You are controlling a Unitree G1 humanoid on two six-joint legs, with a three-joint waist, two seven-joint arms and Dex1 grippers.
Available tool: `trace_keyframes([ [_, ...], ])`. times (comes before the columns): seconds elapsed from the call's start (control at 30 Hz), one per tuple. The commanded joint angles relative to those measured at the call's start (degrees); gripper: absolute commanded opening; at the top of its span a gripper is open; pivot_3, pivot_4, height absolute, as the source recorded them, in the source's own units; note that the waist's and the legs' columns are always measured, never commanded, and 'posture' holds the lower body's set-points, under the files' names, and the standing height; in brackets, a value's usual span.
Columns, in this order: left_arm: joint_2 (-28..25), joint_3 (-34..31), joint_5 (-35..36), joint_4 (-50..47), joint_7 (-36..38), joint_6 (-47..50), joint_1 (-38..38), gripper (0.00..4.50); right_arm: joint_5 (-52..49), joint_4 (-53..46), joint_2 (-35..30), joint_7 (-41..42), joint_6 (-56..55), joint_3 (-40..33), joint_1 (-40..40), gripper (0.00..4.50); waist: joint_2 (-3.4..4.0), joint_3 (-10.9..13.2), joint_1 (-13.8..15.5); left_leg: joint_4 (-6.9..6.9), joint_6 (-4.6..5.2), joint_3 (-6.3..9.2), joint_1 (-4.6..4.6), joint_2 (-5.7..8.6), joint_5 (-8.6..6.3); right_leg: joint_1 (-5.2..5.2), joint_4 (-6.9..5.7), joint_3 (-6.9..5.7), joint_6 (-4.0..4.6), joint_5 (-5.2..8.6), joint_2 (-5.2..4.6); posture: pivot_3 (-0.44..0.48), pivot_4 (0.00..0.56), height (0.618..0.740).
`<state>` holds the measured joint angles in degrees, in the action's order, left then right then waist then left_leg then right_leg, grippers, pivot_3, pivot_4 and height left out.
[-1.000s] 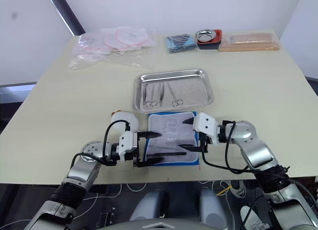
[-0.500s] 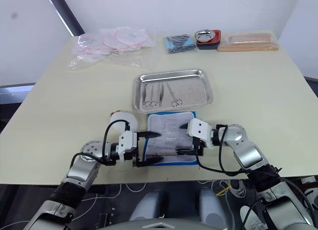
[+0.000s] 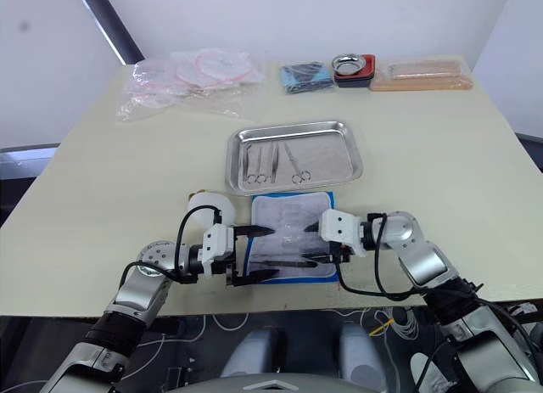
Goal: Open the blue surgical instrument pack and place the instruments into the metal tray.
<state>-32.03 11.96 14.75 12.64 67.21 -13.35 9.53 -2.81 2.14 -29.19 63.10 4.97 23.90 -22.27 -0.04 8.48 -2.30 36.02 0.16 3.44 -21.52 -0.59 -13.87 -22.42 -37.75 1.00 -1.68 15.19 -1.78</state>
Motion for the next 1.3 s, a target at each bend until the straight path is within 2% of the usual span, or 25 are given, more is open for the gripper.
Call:
trace_keyframes([
  [0.03, -2.1, 1.7, -5.5, 7.3, -1.1, 3.1, -2.9, 4.50, 1.8, 2.1, -0.2, -0.1, 1.3, 1.4, 1.3, 1.14, -0.01, 0.0, 0.0, 0.00, 0.00, 0.00, 0.02, 0.00, 0.00, 0.00, 0.00, 0.00, 0.00, 0.00, 0.00, 0.000, 0.150, 0.740],
  [0.1, -2.0, 1.8, -5.5, 7.5, -1.1, 3.1, -2.7, 4.50, 1.9, 2.4, 0.1, -0.1, 1.1, 1.5, 1.2, 0.04, -0.01, 0.0, 0.0, 0.00, 0.00, 0.01, 0.09, -0.02, 0.00, 0.00, -0.02, 0.00, 0.01, 0.00, -0.01, 0.000, 0.150, 0.740],
  [0.4, -1.8, 1.9, -5.4, 7.8, -1.0, 2.9, -2.4, 4.50, 0.5, 0.5, 0.6, 0.6, 1.2, 0.7, 0.8, 0.04, -0.11, 0.0, 0.0, -0.12, -0.03, -0.01, 0.68, -0.11, -0.02, 0.43, 0.00, 0.03, 0.05, 0.03, -0.21, 0.000, 0.150, 0.740],
  [0.83, -1.8, 1.9, -5.5, 7.8, -1.2, 3.0, -2.6, 4.50, -0.9, -8.5, -2.2, 2.5, 5.9, -0.6, -1.6, 0.04, -0.01, 0.3, 0.1, -0.18, -0.03, 0.00, 0.66, -0.11, -0.02, 0.42, 0.06, 0.01, 0.05, 0.03, -0.24, 0.000, 0.150, 0.740],
  [1.3, -1.6, 2.1, -5.7, 8.4, -1.3, 2.6, -2.7, 4.50, 0.1, -13.0, -5.0, 3.8, 9.4, -0.5, -3.7, 0.04, 0.07, 0.5, 0.1, -0.28, -0.04, 0.04, 0.66, -0.11, -0.02, 0.42, 0.13, -0.03, 0.05, 0.03, -0.27, 0.000, 0.150, 0.740],
])
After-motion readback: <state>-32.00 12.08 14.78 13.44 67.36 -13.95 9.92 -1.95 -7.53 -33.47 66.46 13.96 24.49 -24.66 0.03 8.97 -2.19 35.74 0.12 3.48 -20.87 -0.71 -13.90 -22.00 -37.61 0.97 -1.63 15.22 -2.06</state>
